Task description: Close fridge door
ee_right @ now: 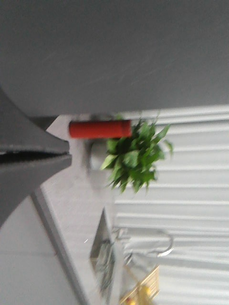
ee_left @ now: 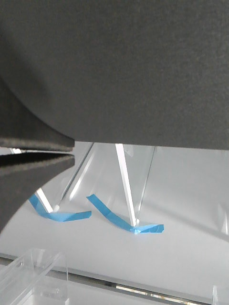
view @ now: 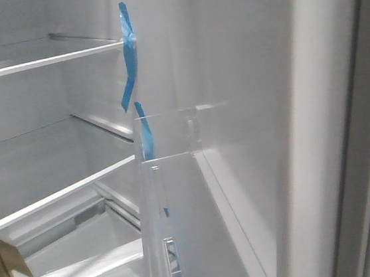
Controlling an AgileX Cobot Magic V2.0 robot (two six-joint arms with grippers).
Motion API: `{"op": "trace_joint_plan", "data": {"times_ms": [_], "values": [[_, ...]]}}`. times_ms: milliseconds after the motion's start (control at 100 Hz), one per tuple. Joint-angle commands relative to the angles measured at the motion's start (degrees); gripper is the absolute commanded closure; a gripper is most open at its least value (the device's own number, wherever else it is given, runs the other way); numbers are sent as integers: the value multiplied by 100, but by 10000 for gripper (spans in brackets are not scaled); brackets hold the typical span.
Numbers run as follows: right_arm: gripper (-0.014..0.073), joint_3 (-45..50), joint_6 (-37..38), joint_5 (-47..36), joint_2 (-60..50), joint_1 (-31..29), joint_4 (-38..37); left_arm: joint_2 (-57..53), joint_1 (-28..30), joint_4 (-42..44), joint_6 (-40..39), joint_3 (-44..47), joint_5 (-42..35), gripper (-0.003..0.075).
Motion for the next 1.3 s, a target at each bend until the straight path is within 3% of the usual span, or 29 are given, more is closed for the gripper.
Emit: {"op": "trace_joint_plan", "data": {"times_ms": [0,330,930,1290], "values": [[670,-601,-2,-364,253,370,-56,109,13,-9,-20,160,-440,741],[670,-1418,-2,-98,659,1789,-56,109,13,-9,-20,160,-440,741],[670,-2537,-2,-83,1781,2995,161,109,13,-9,-20,160,-440,741],[670,-3519,-2,-73,3184,3573,161,109,13,-9,-20,160,-440,741]]}}
